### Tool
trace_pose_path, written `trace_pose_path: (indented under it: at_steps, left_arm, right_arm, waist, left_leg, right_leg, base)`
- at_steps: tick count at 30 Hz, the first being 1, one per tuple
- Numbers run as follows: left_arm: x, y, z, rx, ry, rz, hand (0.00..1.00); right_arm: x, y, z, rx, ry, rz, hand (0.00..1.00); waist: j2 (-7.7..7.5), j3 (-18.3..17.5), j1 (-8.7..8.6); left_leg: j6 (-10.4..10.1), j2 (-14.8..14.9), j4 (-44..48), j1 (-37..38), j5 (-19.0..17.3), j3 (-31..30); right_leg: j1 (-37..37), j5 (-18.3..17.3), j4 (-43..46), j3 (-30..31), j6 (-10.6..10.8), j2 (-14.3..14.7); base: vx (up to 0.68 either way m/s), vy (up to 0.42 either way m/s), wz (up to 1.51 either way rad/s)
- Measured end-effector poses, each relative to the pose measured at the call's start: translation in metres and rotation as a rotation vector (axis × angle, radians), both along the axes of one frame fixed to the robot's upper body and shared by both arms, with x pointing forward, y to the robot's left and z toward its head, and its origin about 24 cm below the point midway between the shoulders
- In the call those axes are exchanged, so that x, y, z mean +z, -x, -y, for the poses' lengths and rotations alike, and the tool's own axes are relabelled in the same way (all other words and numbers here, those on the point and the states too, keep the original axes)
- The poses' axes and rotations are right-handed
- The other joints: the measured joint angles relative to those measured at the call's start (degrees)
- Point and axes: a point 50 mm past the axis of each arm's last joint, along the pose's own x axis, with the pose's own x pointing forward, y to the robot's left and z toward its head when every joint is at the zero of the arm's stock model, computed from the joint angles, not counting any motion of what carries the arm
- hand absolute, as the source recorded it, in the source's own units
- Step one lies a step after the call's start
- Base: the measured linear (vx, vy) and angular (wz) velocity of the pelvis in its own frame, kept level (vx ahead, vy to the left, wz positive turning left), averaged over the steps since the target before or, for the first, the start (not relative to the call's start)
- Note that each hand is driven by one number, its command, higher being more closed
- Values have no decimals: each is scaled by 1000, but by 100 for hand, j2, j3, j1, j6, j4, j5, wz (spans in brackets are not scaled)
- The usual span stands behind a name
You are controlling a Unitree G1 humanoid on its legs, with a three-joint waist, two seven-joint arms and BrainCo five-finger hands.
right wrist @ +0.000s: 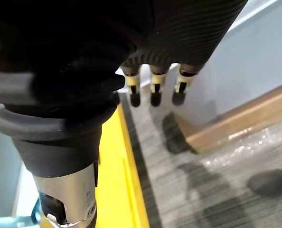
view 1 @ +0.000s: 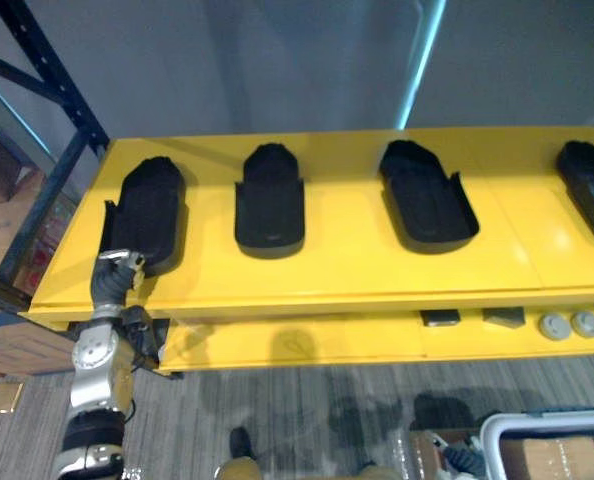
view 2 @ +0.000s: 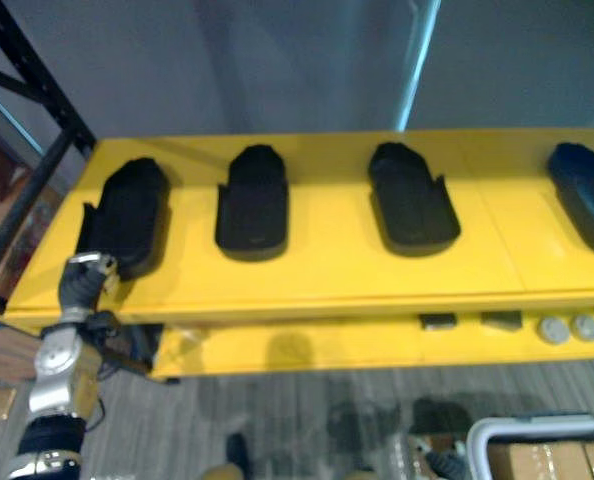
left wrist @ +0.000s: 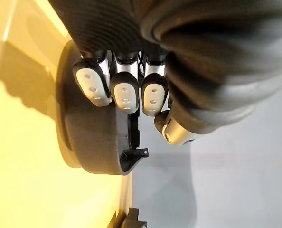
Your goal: Walk over and take plastic housings, then place them on the shelf
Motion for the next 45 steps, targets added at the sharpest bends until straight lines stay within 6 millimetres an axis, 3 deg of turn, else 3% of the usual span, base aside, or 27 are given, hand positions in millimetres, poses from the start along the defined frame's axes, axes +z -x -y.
trace_pose_path:
  at_steps: [29,45]
  left_arm:
    - [17,-13,-19,192,1,18,100]
    - [31,-21,-30,263,16,27,100]
  right_arm:
    - [5,-12,-3,53,10,34,0]
    - [8,-17,-4,72,17,61,0]
  waist:
    - [9,142,4]
    - [97,233,-107]
  left_leg:
    - [-1,28,1,-52,-28,156]
    - [21,51,3,-137,-11,305]
  right_leg:
    - [-209,98,101,145,-62,7]
    - [-556,151,364,284,-53,-4]
  base:
    - [-1,1,-2]
    - [-16,6,-6]
